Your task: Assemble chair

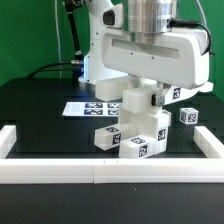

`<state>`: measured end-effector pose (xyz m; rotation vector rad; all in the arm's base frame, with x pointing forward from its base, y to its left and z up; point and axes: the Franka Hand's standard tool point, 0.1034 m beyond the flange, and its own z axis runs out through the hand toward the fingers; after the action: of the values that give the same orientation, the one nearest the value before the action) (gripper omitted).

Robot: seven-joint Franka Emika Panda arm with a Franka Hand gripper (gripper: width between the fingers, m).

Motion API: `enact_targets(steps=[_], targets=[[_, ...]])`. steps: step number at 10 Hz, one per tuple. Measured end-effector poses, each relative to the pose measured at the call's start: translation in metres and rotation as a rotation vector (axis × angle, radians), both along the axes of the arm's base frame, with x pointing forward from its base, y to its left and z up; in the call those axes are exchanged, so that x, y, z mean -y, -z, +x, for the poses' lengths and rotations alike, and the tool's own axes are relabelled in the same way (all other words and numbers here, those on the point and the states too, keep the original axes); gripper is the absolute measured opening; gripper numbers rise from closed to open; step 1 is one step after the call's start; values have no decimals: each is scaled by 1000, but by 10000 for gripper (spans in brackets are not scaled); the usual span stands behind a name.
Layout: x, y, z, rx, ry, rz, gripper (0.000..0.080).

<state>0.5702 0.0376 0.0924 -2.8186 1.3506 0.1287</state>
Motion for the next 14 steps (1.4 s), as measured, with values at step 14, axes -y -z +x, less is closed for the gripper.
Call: enact_targets(steps=[14], targets=[[9, 18, 6, 25, 4, -28, 500]])
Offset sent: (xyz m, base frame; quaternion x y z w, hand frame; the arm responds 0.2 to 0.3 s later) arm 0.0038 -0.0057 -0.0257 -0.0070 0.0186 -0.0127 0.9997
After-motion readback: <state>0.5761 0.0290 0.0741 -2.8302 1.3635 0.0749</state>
